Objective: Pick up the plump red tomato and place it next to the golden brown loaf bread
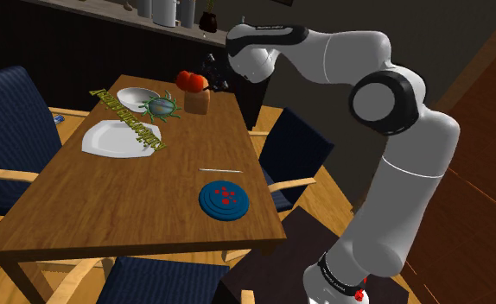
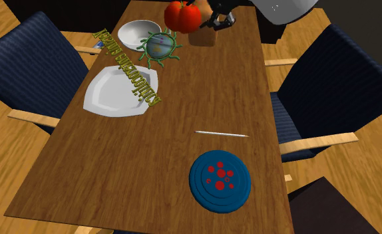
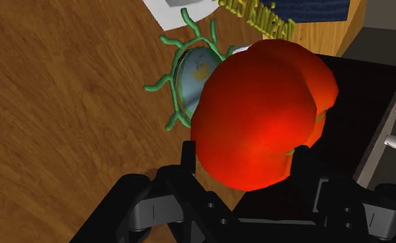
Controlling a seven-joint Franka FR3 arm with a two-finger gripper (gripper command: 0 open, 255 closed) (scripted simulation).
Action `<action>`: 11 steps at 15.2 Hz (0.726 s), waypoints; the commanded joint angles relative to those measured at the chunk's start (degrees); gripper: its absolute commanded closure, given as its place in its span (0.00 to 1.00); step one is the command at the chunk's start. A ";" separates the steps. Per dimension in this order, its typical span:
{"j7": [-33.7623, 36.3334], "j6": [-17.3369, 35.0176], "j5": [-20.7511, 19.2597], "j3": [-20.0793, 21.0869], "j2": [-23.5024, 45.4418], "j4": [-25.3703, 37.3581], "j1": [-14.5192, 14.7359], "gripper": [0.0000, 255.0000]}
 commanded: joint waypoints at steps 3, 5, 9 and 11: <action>-1.29 -5.83 1.23 -0.90 7.65 11.06 -4.03 1.00; -1.14 -8.75 1.47 -1.16 11.90 17.36 -6.12 1.00; -0.13 -14.00 1.70 -1.25 20.84 30.48 -10.28 1.00; -1.24 -12.94 2.37 -0.88 20.95 29.31 -10.31 1.00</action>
